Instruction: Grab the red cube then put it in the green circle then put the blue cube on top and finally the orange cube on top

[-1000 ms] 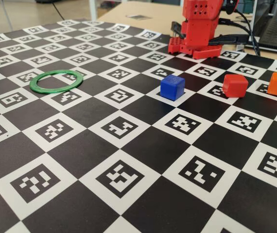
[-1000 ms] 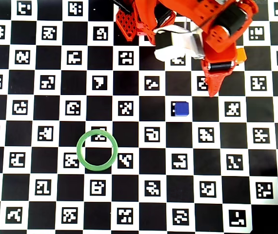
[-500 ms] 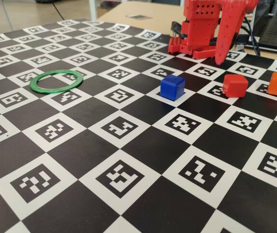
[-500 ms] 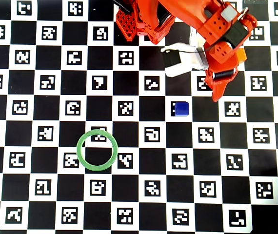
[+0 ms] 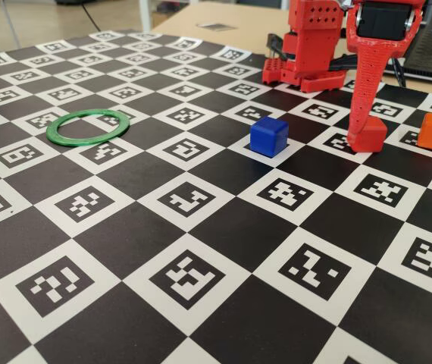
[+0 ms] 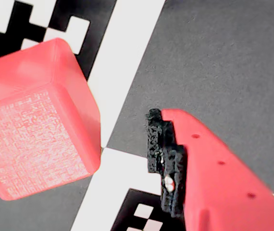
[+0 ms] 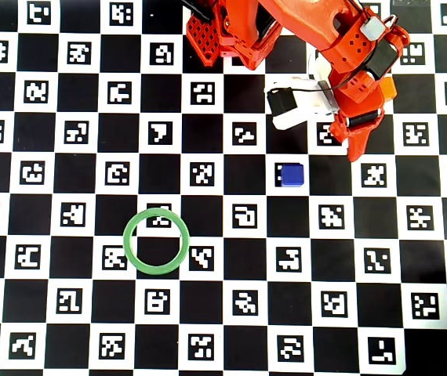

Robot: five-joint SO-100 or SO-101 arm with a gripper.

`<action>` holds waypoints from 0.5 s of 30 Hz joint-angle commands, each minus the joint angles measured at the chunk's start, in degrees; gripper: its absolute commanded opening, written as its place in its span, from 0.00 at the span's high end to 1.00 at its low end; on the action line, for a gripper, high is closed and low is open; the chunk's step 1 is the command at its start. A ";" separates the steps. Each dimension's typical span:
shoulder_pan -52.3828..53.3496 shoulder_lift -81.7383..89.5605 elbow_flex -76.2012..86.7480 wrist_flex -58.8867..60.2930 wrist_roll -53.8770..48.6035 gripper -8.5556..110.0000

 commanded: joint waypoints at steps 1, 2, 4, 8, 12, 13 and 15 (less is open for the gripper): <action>-0.97 -0.09 0.09 -2.46 0.88 0.55; -1.23 -0.18 0.53 -3.16 0.97 0.55; -1.67 -0.44 1.41 -4.57 1.05 0.55; -1.58 -1.05 2.29 -5.89 1.05 0.55; -1.23 -1.05 2.29 -5.98 0.26 0.55; -1.23 -1.05 2.29 -5.98 0.00 0.55; -1.23 -1.05 2.29 -6.15 -0.53 0.55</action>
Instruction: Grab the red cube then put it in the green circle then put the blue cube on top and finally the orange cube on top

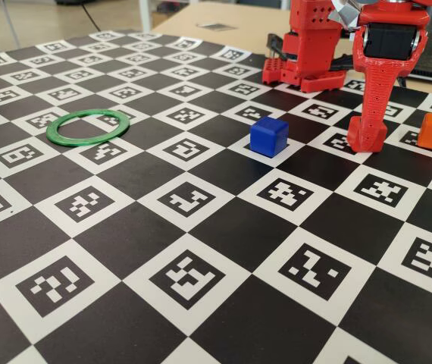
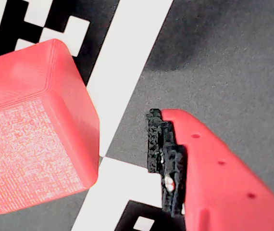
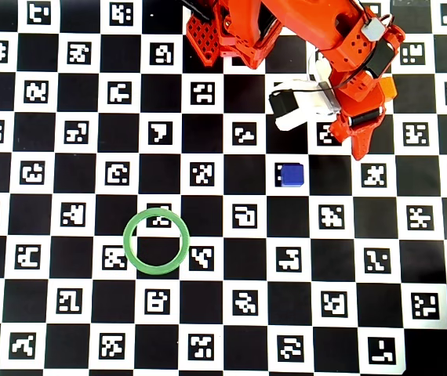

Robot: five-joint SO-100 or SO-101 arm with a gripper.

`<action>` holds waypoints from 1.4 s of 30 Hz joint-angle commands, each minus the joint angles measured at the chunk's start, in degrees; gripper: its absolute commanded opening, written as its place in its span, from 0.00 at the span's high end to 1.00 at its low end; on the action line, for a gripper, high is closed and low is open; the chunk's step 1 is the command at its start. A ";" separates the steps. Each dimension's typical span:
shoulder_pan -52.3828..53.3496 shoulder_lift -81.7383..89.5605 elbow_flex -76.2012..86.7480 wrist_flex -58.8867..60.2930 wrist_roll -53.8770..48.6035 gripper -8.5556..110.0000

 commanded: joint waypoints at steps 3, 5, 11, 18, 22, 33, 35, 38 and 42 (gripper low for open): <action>0.35 0.70 -0.62 -0.62 -2.20 0.55; 0.44 0.62 -0.70 -0.62 -3.43 0.55; 2.11 -0.62 -1.67 -0.88 -6.77 0.56; 4.13 -2.81 -4.22 -0.79 -11.25 0.57; 3.96 -2.81 -4.66 -0.62 -13.36 0.58; 1.32 -2.72 -5.01 0.26 -16.08 0.58; 1.05 -2.90 -5.36 0.26 -16.26 0.58; 0.97 -3.16 -5.80 0.00 -16.79 0.58; 0.97 -3.25 -5.98 -0.09 -17.40 0.58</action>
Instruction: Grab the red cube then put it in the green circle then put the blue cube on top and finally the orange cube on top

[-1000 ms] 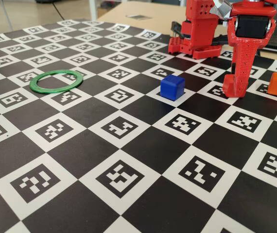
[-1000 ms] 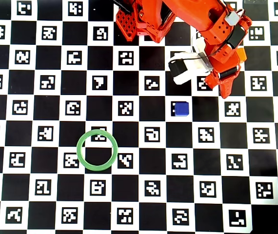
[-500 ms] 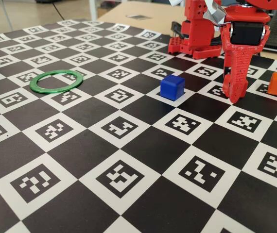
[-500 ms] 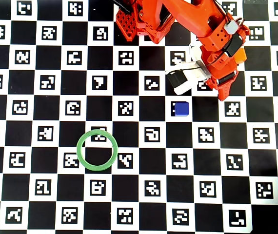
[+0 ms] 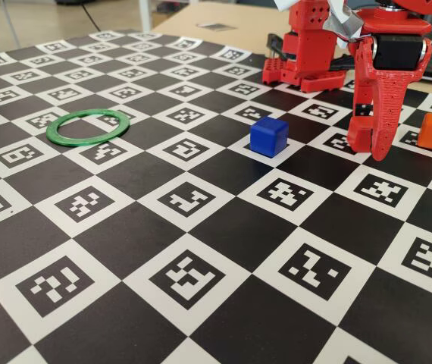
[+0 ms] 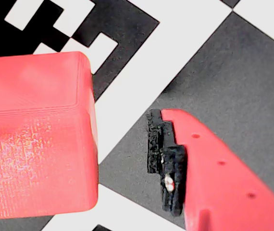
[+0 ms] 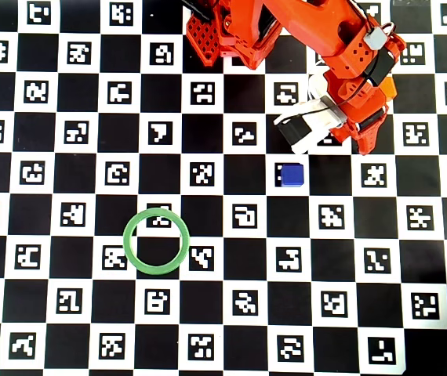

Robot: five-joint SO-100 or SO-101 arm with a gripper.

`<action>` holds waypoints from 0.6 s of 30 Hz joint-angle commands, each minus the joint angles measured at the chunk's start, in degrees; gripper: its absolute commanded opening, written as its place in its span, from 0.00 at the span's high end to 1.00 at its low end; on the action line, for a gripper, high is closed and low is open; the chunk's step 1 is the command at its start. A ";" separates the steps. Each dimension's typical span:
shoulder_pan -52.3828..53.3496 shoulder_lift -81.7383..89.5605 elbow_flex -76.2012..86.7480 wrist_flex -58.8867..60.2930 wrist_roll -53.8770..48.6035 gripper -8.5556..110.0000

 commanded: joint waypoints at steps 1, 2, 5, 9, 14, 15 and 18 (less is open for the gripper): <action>-0.44 0.18 -4.83 0.70 -0.35 0.59; -0.44 0.18 -4.92 0.70 -0.53 0.59; -0.35 0.18 -5.27 0.62 -0.44 0.59; -0.44 0.18 -5.80 0.53 -0.35 0.59; -0.53 -0.18 -5.54 -0.18 -0.26 0.59; -0.53 -0.18 -5.45 -0.26 -0.26 0.60; -0.44 -0.26 -5.36 -0.44 -0.18 0.60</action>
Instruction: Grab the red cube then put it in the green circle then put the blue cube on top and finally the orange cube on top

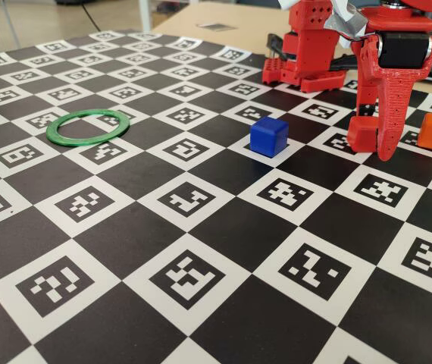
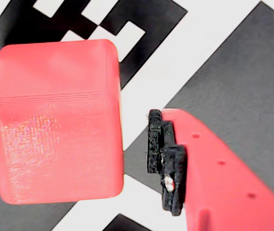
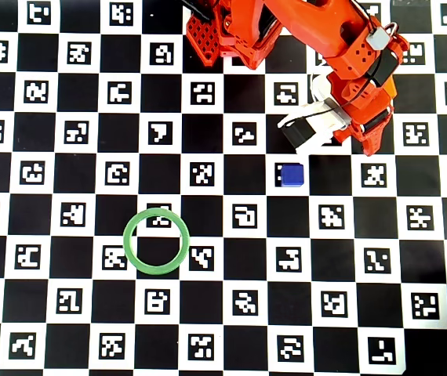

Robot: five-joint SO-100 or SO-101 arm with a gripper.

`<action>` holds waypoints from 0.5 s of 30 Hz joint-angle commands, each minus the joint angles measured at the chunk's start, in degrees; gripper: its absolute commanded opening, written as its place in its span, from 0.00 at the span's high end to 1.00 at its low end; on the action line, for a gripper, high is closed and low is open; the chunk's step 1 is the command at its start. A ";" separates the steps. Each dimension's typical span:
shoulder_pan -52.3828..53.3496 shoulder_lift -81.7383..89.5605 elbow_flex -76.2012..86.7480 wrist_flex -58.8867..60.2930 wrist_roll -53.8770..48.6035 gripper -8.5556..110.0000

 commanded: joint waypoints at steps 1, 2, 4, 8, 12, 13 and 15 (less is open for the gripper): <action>-0.44 0.62 -3.43 -0.53 -0.26 0.61; -0.44 0.62 -3.43 -0.62 -0.44 0.61; -0.44 0.62 -3.43 -0.70 -0.44 0.62; -0.35 0.44 -3.43 -0.70 -0.18 0.66; -0.35 0.53 -3.43 -0.70 -0.18 0.74; -0.35 0.53 -3.43 -0.79 -0.18 0.77; -0.53 0.44 -3.52 -0.88 -0.53 0.80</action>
